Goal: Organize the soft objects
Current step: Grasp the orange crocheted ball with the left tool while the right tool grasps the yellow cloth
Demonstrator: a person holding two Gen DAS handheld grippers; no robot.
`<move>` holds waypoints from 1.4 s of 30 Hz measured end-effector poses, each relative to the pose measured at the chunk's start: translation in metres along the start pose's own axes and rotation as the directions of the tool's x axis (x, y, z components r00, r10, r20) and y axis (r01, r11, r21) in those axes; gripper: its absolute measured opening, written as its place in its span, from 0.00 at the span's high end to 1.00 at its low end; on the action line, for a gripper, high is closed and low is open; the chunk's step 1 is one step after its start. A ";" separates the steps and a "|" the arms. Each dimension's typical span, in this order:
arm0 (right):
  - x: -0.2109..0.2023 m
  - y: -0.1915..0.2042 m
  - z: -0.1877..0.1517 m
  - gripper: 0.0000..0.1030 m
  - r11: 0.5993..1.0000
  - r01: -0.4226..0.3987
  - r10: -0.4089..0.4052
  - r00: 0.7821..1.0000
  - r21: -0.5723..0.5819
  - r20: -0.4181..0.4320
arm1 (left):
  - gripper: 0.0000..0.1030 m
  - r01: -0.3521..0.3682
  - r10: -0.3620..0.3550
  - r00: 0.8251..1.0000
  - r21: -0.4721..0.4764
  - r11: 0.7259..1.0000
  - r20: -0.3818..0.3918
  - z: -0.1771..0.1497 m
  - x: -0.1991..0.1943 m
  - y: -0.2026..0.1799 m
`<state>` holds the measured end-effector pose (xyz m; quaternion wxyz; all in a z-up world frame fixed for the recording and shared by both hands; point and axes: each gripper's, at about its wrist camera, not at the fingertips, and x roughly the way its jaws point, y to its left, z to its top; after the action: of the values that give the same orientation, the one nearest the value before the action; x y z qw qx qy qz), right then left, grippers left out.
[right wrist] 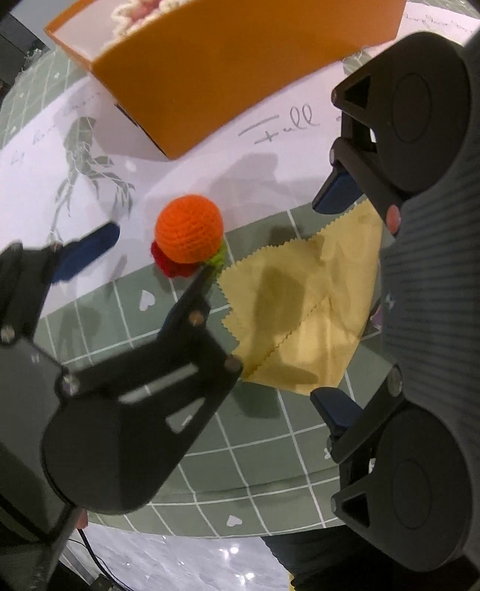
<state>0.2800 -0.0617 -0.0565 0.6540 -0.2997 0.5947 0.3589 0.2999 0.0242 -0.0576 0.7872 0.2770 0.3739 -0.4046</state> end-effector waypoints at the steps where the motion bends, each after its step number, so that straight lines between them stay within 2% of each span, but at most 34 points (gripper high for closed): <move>1: 0.003 0.000 0.000 0.05 1.000 -0.006 0.006 1.000 -0.003 -0.004 | 0.23 0.010 -0.010 1.000 -0.006 1.000 0.001 0.001 0.002 0.001; 4: 0.011 0.002 0.001 0.05 1.000 -0.015 0.014 1.000 -0.014 -0.023 | 0.29 0.040 -0.041 0.999 -0.039 0.998 -0.010 0.002 0.008 0.006; 6: 0.015 0.003 0.002 0.05 1.000 -0.013 0.012 0.999 -0.016 -0.034 | 0.52 0.065 -0.065 0.998 -0.079 0.995 0.005 0.000 0.008 0.011; 8: 0.018 0.003 0.002 0.06 1.000 -0.012 0.012 0.999 -0.013 -0.036 | 0.56 0.076 -0.075 0.997 -0.119 0.990 0.018 -0.002 0.008 0.017; 10: 0.020 0.004 0.002 0.11 1.000 -0.009 0.008 0.999 -0.014 -0.034 | 0.59 0.075 -0.070 0.997 -0.159 0.984 0.036 -0.003 0.007 0.024; 13: 0.024 0.006 0.002 0.13 1.000 -0.015 0.015 1.000 -0.018 -0.027 | 0.59 0.072 -0.064 0.997 -0.216 0.974 0.042 -0.005 0.008 0.033; 16: 0.022 0.007 0.001 0.20 0.999 -0.026 0.026 1.000 -0.018 -0.010 | 0.59 0.072 -0.064 0.997 -0.246 0.967 0.041 -0.004 0.009 0.039; 19: 0.020 0.010 -0.004 0.31 0.999 -0.028 0.028 1.000 -0.026 0.005 | 0.59 0.067 -0.057 0.997 -0.246 0.967 0.046 -0.002 0.011 0.039; 20: 0.018 0.011 -0.005 0.41 0.999 -0.028 0.028 1.000 -0.026 0.013 | 0.59 0.063 -0.053 0.997 -0.247 0.967 0.050 -0.003 0.010 0.039; 21: 0.016 0.010 -0.006 0.62 0.999 -0.027 0.028 0.999 -0.017 0.022 | 0.60 0.061 -0.049 0.997 -0.249 0.966 0.054 -0.003 0.010 0.038; 22: 0.012 0.009 -0.007 0.78 1.000 -0.026 0.026 0.999 -0.005 0.031 | 0.60 0.059 -0.045 0.997 -0.250 0.966 0.058 -0.004 0.009 0.038; 23: 0.009 0.008 -0.007 1.00 1.000 -0.025 0.024 0.999 0.007 0.036 | 0.60 0.055 -0.041 0.997 -0.250 0.967 0.062 -0.005 0.007 0.037; 26: 0.008 0.003 -0.010 0.99 1.000 0.003 -0.003 0.999 0.014 0.041 | 0.61 0.045 -0.031 0.998 -0.253 0.966 0.061 -0.008 0.001 0.038; 34: -0.008 0.006 -0.016 0.99 1.000 0.001 -0.002 0.995 0.010 0.095 | 0.63 -0.008 0.022 0.998 -0.242 0.970 0.055 -0.021 -0.031 0.043; 36: -0.016 0.008 -0.012 0.99 1.000 0.011 -0.011 0.994 0.000 0.111 | 0.70 -0.023 0.040 0.997 -0.253 0.967 0.063 -0.023 -0.042 0.047; 38: -0.029 0.004 -0.007 0.99 1.000 0.022 -0.021 0.991 -0.004 0.133 | 0.72 -0.025 0.049 0.995 -0.274 0.962 0.083 -0.025 -0.055 0.051; 41: -0.039 0.001 0.003 0.99 0.999 0.043 -0.043 0.985 0.001 0.164 | 0.87 -0.031 0.057 0.995 -0.273 0.962 0.088 -0.025 -0.065 0.051; 42: -0.044 0.001 0.004 0.99 0.999 0.050 -0.050 0.984 0.004 0.174 | 0.88 -0.038 0.062 0.995 -0.267 0.963 0.082 -0.025 -0.066 0.050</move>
<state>0.2801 -0.0625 -0.0127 0.7122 -0.2821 0.5277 0.3671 0.3067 0.0973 -0.0113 0.8430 0.1604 0.3819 -0.3431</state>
